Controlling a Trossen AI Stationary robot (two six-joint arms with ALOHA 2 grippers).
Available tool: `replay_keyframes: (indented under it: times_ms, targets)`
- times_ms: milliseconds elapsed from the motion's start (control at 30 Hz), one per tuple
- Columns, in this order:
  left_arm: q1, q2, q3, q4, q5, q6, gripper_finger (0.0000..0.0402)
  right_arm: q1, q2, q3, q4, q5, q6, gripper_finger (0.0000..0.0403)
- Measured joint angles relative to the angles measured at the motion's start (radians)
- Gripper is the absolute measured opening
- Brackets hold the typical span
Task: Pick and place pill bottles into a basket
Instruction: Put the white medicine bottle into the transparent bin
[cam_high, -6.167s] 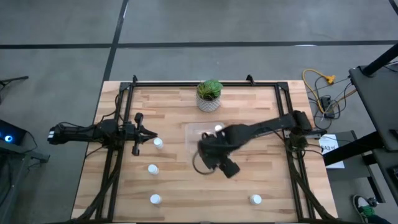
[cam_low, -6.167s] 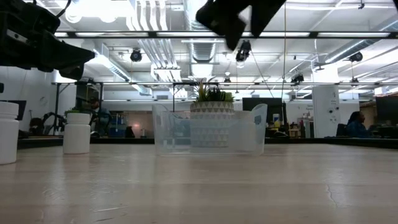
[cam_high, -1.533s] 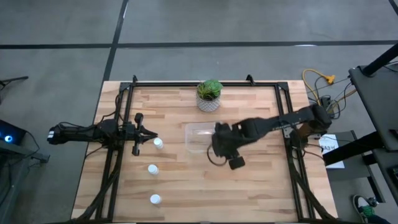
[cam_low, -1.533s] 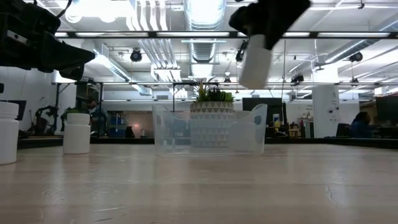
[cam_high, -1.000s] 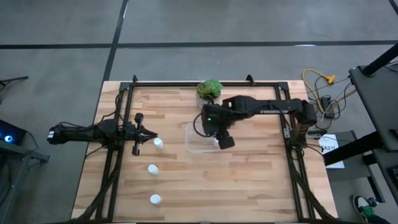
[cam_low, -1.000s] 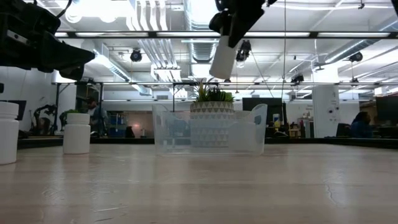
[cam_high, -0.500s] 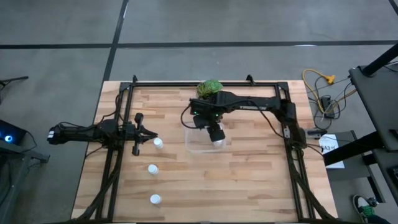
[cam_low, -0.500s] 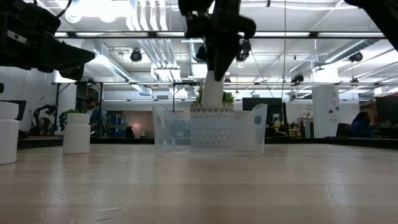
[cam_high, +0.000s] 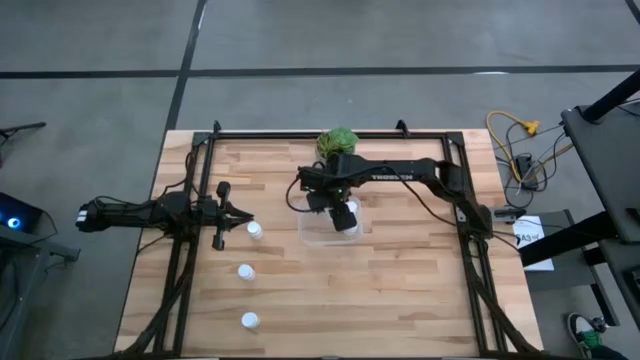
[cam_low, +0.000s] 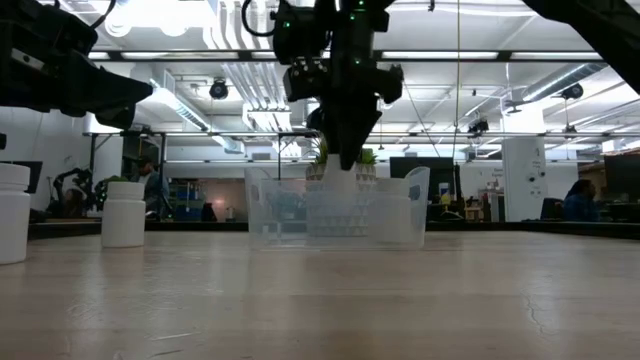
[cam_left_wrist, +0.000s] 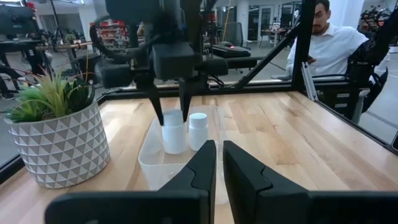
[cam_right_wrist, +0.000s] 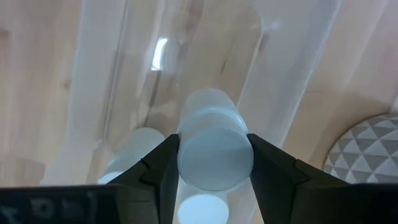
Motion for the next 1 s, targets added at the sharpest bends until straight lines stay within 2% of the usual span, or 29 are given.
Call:
replay_keyframes:
  times_ms: [533, 867, 1000]
  targets:
    - [0.000, 0.000, 0.000, 0.000, 0.000, 0.000, 0.0012, 0.001, 0.007, -0.124, 0.094, 0.024, -0.005, 0.0147]
    - [0.000, -0.001, 0.000, 0.000, 0.000, 0.000, 0.0012, 0.000, 0.003, -0.139, 0.117, 0.024, -0.018, 0.0148]
    - [0.000, -0.001, 0.000, 0.000, 0.000, 0.000, 0.0012, 0.000, 0.005, -0.129, 0.121, 0.024, -0.019, 0.0187]
